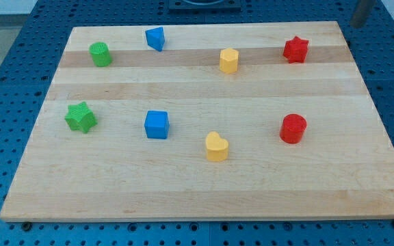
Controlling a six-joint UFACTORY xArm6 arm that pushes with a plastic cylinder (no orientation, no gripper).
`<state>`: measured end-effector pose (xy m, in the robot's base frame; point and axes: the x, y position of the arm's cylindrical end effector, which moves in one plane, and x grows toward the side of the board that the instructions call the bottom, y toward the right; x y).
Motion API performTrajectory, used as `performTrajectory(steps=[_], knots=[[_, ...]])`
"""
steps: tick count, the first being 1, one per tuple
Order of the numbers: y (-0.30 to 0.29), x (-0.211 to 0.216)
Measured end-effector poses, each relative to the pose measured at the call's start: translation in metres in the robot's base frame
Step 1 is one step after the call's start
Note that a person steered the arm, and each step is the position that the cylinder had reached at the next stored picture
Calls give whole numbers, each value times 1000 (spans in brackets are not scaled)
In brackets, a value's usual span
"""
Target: Push the red star parallel to the right to the yellow hexagon
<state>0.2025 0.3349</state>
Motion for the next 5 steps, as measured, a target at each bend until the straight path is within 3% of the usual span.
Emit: performTrajectory(steps=[1, 2, 3, 4, 5], knots=[[0, 7], [0, 70], [0, 70], [-72, 66], [-73, 66]])
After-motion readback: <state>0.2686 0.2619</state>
